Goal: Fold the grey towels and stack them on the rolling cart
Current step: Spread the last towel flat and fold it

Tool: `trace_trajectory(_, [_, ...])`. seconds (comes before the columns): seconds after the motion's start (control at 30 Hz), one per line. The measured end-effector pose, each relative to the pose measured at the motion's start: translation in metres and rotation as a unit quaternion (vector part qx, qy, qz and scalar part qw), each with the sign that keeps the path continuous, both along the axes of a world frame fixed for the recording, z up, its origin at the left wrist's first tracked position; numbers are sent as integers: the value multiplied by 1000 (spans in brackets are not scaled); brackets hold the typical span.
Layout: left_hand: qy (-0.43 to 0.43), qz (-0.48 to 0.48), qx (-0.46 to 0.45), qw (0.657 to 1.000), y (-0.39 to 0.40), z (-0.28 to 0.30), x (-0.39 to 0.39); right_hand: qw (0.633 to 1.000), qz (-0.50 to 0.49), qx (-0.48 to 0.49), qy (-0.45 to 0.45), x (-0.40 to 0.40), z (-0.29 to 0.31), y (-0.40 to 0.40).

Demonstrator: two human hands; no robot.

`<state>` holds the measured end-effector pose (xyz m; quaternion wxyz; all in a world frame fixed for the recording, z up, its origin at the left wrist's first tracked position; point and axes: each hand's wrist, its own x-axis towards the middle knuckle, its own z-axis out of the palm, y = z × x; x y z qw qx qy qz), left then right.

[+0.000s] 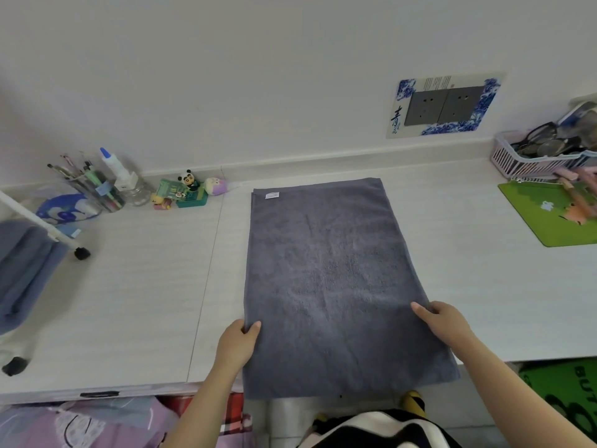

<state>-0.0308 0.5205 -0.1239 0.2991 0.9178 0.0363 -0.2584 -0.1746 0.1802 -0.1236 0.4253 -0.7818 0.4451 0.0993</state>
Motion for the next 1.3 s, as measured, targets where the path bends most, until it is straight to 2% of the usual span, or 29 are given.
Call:
trace_trajectory(0.1, [-15, -6, 12, 1000, -3, -1, 0, 998, -7, -56, 2, 0, -7, 0])
trace_trajectory(0.23, [-49, 42, -47, 997, -5, -1, 5, 995, -12, -101, 15, 1, -13, 1])
trace_trajectory(0.4, [-67, 81, -114, 988, -27, 7, 28, 989, -17, -134, -51, 25, -15, -1])
trace_trajectory(0.57, [-16, 171, -139, 975, -52, 8, 62, 992, -28, -101, -69, 70, -12, -15])
trace_trajectory(0.77, [84, 271, -179, 942, -69, 8, 102, 997, -68, -32, -26, 123, -9, -42])
trace_trajectory(0.83, [111, 269, -206, 934, -75, 10, 110, 998, -63, -23, -20, 133, -9, -48])
trace_trajectory(0.93, [134, 256, -243, 926, -77, 5, 120, 995, -78, -21, -60, 142, -8, -56])
trace_trajectory(1.03, [196, 262, -290, 899, -76, 4, 132, 992, -98, -1, -76, 149, -9, -64])
trace_trajectory(1.1, [231, 256, -298, 890, -75, 7, 136, 988, -127, 58, -68, 154, -10, -68])
trace_trajectory(1.2, [228, 250, -286, 896, -77, 6, 143, 955, -201, 201, -86, 163, -8, -74])
trace_trajectory(1.3, [203, 259, -291, 898, -83, 7, 149, 937, -235, 241, -95, 170, -4, -79])
